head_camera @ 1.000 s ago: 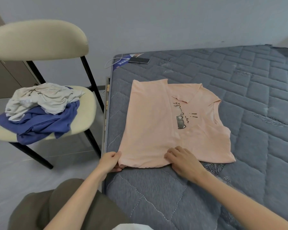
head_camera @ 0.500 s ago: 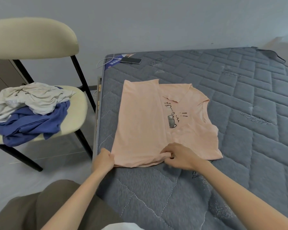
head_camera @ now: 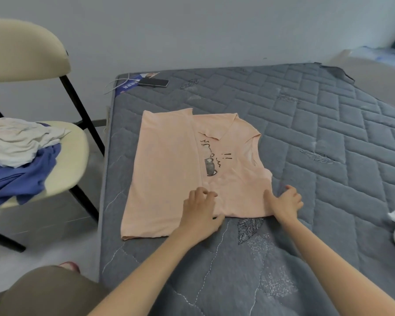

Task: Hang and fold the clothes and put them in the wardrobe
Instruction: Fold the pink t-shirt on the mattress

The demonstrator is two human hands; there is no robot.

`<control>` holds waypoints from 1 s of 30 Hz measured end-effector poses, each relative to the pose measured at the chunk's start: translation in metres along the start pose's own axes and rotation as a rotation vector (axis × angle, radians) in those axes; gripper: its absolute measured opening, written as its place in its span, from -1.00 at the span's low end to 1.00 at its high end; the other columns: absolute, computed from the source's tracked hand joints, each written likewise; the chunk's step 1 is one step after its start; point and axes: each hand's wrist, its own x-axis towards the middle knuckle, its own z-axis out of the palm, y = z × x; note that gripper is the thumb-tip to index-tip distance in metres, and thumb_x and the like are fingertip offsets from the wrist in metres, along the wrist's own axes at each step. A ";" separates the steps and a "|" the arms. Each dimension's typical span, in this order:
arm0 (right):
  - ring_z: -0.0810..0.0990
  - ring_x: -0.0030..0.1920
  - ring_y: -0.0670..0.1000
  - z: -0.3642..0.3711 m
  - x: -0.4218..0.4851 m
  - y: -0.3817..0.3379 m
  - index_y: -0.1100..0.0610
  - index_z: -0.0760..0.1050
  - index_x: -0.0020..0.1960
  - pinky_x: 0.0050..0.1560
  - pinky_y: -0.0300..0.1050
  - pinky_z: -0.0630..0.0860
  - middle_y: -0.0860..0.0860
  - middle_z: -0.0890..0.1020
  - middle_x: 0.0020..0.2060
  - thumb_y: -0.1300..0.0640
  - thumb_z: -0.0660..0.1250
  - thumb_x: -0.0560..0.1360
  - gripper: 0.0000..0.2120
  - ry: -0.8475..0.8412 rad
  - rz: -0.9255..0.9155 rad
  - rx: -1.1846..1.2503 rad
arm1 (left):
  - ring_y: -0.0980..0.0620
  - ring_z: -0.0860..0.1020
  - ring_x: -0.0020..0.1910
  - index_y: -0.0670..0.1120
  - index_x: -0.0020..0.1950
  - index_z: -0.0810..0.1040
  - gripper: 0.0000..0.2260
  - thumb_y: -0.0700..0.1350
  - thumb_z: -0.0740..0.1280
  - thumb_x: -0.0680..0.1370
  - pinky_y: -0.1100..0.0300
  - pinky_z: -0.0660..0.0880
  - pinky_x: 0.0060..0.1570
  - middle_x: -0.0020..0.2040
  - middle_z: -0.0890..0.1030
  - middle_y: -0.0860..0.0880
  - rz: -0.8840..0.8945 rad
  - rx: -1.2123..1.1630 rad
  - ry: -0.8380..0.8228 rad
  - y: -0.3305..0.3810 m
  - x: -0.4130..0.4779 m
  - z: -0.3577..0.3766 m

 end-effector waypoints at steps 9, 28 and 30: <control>0.51 0.01 0.02 -0.002 0.021 0.006 0.24 0.38 0.24 -0.05 -0.16 0.41 0.07 0.53 0.03 0.05 0.43 0.47 -0.55 -0.335 0.009 0.213 | -0.13 0.45 0.05 -0.12 0.15 0.43 -0.61 -0.01 0.38 0.38 0.05 0.40 -0.06 0.08 0.45 -0.12 0.173 0.200 -0.015 0.052 0.024 0.050; 0.22 -0.63 -0.13 -0.013 0.029 -0.063 0.13 0.32 -0.27 -0.59 -0.29 0.20 0.01 0.29 -0.53 0.33 0.18 0.51 -0.78 -0.524 0.128 0.698 | -0.02 0.42 -0.34 -0.04 -0.22 0.31 -0.82 -0.06 0.18 0.57 0.08 0.28 -0.32 -0.33 0.47 -0.02 0.049 -0.373 0.077 0.046 0.033 0.040; 0.24 -0.63 -0.14 -0.007 0.020 -0.094 0.12 0.33 -0.25 -0.58 -0.29 0.18 0.03 0.32 -0.46 0.33 0.17 0.51 -0.80 -0.563 0.052 0.664 | 0.12 0.28 -0.45 -0.03 -0.31 0.23 -0.73 -0.12 0.24 0.54 0.19 0.22 -0.37 -0.47 0.36 0.04 -0.024 -0.600 0.073 0.040 0.030 0.026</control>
